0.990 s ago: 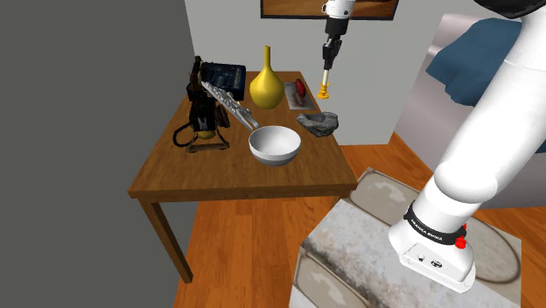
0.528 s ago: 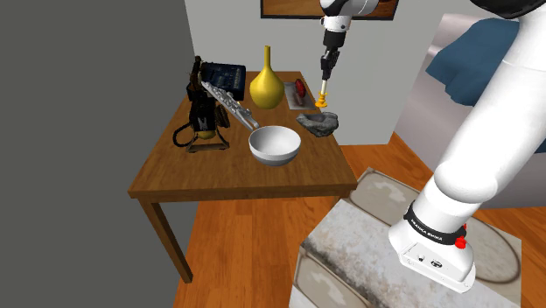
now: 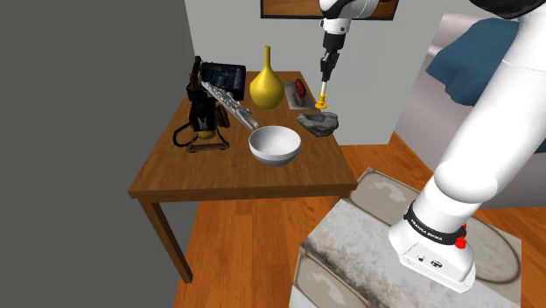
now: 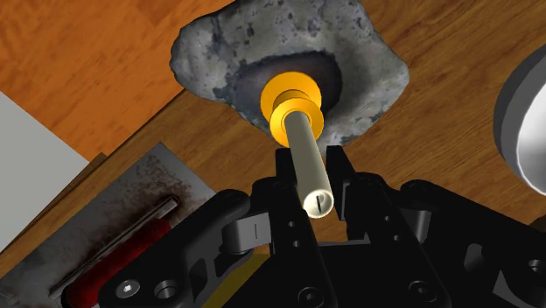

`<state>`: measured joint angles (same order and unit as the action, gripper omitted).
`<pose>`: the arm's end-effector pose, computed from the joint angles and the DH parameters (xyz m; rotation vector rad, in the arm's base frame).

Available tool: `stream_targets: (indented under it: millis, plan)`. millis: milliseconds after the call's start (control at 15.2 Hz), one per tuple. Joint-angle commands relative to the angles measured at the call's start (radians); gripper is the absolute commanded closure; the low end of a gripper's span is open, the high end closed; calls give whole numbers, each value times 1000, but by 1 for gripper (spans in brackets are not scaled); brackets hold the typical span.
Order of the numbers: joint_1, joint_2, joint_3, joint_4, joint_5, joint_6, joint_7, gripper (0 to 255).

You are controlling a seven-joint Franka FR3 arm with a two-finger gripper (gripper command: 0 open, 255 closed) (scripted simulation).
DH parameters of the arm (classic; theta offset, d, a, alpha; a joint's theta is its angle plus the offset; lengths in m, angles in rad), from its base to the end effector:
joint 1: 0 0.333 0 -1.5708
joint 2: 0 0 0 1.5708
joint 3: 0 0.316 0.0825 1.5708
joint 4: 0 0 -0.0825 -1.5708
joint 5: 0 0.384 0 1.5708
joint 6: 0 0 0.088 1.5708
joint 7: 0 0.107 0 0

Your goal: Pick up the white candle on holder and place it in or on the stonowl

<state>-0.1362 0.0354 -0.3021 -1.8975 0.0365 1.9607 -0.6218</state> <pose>0.5203 -0.2393 0.4834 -3.1243 -0.2669 -0.0584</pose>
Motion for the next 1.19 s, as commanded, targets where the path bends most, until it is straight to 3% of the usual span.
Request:
stream_targets:
  millis: [0,330,594,1122]
  plan:
    - [0,0,0,0,0,0,0,0]
    - [0,0,0,0,0,0,0,0]
    - [0,-19,-1,105,-7,-123,5,0]
    - [0,-19,-1,105,-7,-123,5,0]
